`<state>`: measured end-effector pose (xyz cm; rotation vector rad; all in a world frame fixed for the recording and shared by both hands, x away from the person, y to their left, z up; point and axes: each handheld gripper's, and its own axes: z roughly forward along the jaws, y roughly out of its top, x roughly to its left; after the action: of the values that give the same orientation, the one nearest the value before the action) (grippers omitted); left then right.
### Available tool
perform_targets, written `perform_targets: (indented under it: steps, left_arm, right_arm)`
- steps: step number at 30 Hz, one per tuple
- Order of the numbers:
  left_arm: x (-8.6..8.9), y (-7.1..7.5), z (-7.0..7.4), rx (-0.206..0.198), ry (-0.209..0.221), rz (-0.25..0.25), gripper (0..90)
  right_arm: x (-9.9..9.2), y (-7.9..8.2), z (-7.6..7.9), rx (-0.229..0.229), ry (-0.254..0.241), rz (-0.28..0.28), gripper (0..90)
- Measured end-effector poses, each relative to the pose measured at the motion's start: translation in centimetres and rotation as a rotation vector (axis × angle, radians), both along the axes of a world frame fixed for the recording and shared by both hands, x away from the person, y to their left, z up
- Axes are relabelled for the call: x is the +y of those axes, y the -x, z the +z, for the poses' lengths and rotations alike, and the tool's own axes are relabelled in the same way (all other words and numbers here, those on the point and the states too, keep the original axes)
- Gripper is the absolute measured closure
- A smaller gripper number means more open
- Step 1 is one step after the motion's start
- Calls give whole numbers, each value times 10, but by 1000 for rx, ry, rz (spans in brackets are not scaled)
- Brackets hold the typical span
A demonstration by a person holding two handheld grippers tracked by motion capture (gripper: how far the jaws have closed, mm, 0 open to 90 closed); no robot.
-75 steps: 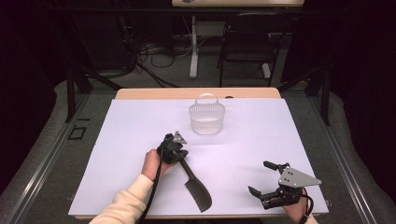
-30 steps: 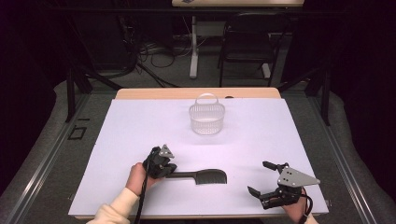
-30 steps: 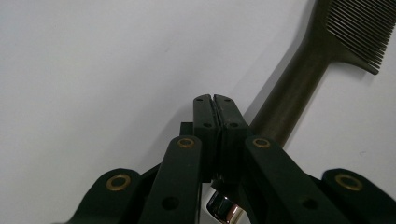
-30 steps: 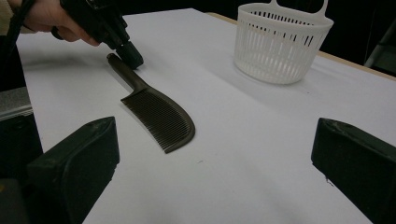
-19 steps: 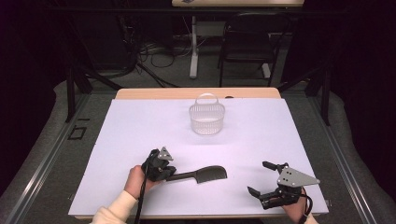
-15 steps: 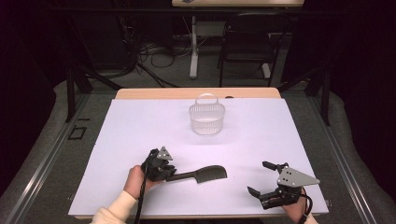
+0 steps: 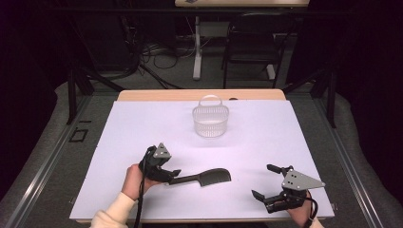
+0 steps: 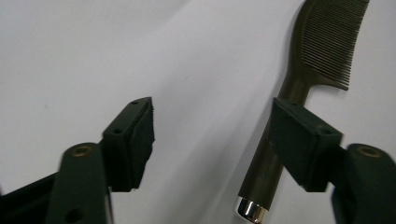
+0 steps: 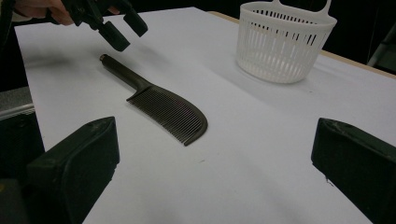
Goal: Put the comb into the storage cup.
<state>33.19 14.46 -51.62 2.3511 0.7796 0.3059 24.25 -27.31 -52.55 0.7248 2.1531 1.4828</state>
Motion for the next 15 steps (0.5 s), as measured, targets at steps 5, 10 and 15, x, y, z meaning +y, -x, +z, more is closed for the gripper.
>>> perform_targets:
  steps: [5,10,15]
  left_arm:
    - [-1,2,6,-25,-10,-17,143]
    - [-4,3,9,-44,-24,-34,12]
    - [-8,5,11,-55,-38,-70,0]
  right_arm:
    - [0,0,0,5,6,-1,5]
    - [0,0,0,5,7,2,5]
    - [0,0,0,6,7,2,5]
